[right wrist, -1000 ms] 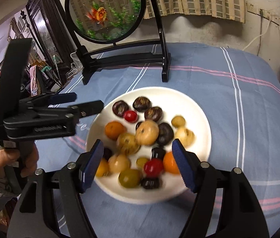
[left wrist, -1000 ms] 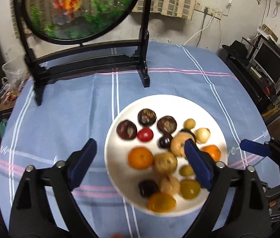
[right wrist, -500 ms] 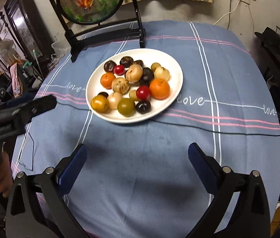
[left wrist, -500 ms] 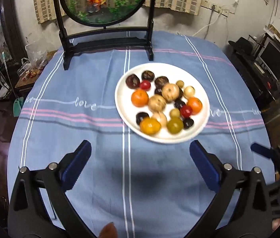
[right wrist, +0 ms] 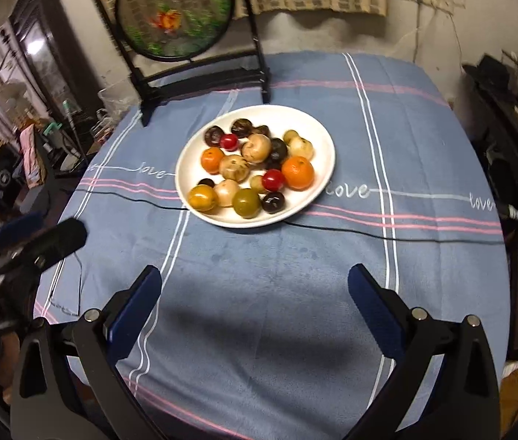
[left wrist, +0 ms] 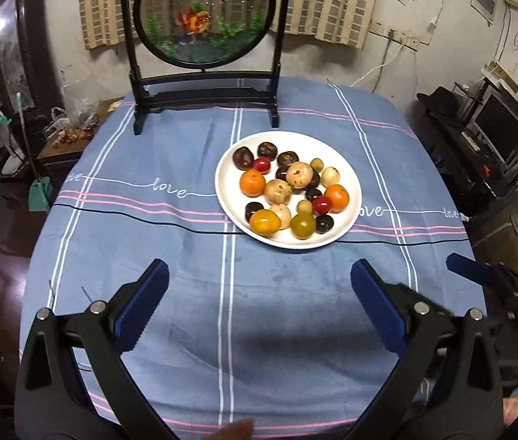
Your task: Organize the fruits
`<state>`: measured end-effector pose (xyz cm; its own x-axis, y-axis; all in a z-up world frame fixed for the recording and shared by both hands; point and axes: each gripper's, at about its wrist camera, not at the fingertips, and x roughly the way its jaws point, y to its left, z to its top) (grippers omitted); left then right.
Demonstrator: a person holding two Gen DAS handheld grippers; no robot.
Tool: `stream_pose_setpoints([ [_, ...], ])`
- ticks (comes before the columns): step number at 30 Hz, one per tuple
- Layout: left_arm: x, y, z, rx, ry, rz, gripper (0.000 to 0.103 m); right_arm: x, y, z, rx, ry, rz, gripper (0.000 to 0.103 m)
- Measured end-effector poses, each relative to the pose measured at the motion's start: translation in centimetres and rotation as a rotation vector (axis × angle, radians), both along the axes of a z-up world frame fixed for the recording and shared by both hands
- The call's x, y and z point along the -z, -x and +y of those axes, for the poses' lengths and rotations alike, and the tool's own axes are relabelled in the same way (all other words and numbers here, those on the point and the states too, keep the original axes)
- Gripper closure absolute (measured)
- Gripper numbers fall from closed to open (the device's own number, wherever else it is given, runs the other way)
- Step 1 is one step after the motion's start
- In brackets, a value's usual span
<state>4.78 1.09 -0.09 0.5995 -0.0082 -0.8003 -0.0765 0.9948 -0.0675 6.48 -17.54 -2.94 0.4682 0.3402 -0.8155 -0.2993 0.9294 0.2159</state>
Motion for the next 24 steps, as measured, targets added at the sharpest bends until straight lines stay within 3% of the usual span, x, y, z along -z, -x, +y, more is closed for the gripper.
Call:
stream_pose_setpoints([
  [5, -0.4, 0.2, -0.3, -0.007, -0.011, -0.002, 0.002, -0.7, 1.0, 0.8, -0.036, 0.032, -0.046, 0.001],
  [24, -0.4, 0.1, -1.6, 0.033, -0.042, 0.000, 0.002, -0.8, 1.4, -0.1, -0.009, 0.016, -0.032, 0.001],
])
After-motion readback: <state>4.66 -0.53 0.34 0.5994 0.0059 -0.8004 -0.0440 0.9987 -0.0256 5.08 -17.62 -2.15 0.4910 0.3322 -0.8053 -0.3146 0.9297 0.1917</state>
